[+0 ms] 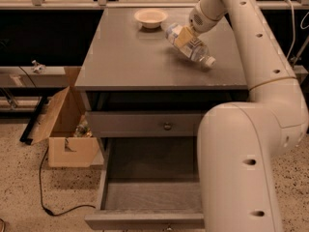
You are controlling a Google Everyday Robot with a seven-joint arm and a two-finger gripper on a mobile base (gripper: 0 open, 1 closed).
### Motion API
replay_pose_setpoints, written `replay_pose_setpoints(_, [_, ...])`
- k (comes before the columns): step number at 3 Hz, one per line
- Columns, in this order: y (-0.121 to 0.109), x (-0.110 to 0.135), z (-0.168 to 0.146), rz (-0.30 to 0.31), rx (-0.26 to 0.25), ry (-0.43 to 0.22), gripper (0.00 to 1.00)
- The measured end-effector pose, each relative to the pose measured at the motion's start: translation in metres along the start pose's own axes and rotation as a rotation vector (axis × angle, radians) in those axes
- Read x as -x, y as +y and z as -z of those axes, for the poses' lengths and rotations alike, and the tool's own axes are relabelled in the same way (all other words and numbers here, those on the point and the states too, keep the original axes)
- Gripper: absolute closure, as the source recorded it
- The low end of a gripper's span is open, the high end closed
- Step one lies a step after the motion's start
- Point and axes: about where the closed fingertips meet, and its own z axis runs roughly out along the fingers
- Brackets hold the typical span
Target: Pick blue plastic bottle from middle drawer and place on counter
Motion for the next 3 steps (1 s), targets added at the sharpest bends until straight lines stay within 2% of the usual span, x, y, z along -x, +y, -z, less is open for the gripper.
replay_pose_setpoints(2, [0.0042,-0.0041,-0.0214,-0.026,0.009,0.073,0.27])
replay_pose_setpoints(3, [-0.0022,-0.0017,-0.0116,-0.048,-0.025,0.074,0.04])
